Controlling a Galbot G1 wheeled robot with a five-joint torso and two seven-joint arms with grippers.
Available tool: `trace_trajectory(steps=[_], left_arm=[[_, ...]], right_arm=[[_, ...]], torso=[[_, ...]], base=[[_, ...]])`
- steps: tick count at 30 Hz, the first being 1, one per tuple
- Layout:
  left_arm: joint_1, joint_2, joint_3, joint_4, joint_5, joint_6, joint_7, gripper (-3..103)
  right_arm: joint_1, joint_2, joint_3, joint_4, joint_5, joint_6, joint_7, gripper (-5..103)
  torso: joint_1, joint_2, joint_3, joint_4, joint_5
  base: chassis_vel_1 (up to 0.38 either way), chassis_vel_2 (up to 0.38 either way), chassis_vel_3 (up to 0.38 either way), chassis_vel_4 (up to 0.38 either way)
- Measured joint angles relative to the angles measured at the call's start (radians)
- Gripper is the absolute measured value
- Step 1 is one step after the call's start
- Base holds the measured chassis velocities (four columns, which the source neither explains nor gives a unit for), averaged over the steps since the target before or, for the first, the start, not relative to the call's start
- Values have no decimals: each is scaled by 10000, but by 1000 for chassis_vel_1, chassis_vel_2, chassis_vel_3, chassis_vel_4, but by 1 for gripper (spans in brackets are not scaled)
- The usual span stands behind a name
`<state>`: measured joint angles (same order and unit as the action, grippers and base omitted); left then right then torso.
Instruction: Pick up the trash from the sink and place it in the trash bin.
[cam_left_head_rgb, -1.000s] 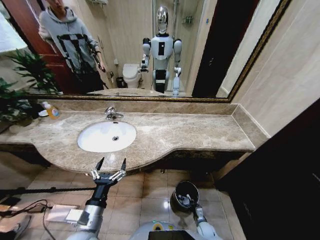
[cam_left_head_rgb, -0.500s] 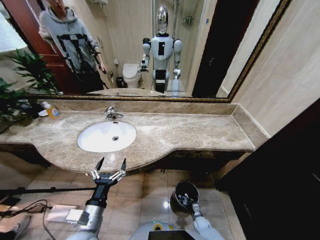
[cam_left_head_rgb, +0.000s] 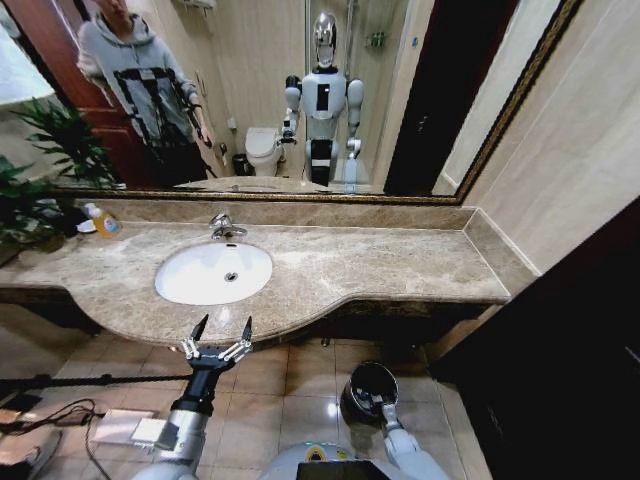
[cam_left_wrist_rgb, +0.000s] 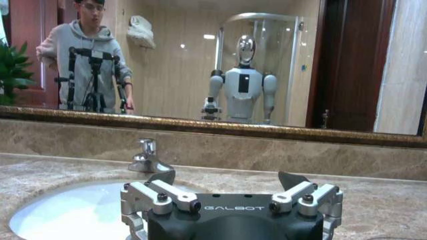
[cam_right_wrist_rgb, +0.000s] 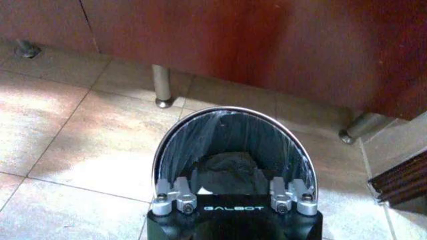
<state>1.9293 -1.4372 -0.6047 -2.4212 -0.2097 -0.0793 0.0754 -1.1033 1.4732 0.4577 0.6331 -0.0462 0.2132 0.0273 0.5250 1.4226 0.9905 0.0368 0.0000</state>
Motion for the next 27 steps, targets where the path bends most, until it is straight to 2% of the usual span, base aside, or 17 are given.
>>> trace_trajectory(steps=[1, 2, 5, 6, 7, 8, 11, 12, 23, 27], left_arm=[[0, 0, 0, 0, 0, 0, 0, 100], [0, 0, 0, 0, 0, 0, 0, 100], [0, 0, 0, 0, 0, 0, 0, 100], [0, 0, 0, 0, 0, 0, 0, 100], [0, 0, 0, 0, 0, 0, 0, 100], [0, 0, 0, 0, 0, 0, 0, 100], [0, 0, 0, 0, 0, 0, 0, 100], [0, 0, 0, 0, 0, 0, 0, 100], [0, 0, 0, 0, 0, 0, 0, 100], [0, 0, 0, 0, 0, 0, 0, 100]], right_arm=[[0, 0, 0, 0, 0, 0, 0, 56], [-58, -6, -1, 96, -3, -2, 4, 67], [-119, -6, 1, 198, -2, -6, 34, 67], [-147, -9, 1, 237, -2, -10, 42, 78], [-195, -16, 1, 311, -2, -22, 45, 78], [-232, -21, 1, 368, -2, -35, 45, 89], [-276, -27, 5, 427, -2, -42, 46, 89], [-311, -27, 9, 468, -2, -44, 46, 98], [-1084, -179, 17, 1821, 139, 275, 549, 100], [-2087, -328, 112, 3885, 585, 389, 759, 100]], torso=[[0, 0, 0, 0, 0], [0, 0, 0, 0, 0], [0, 0, 0, 0, 0], [0, 0, 0, 0, 0], [0, 0, 0, 0, 0], [0, 0, 0, 0, 0], [0, 0, 0, 0, 0], [0, 0, 0, 0, 0], [0, 0, 0, -1, -3], [0, 0, 0, -1, -1]], base=[[0, 0, 0, 0], [0, 0, 0, 0], [0, 0, 0, 0], [0, 0, 0, 0], [0, 0, 0, 0], [0, 0, 0, 0], [0, 0, 0, 0], [0, 0, 0, 0], [0, 0, 0, 0], [0, 0, 0, 0]])
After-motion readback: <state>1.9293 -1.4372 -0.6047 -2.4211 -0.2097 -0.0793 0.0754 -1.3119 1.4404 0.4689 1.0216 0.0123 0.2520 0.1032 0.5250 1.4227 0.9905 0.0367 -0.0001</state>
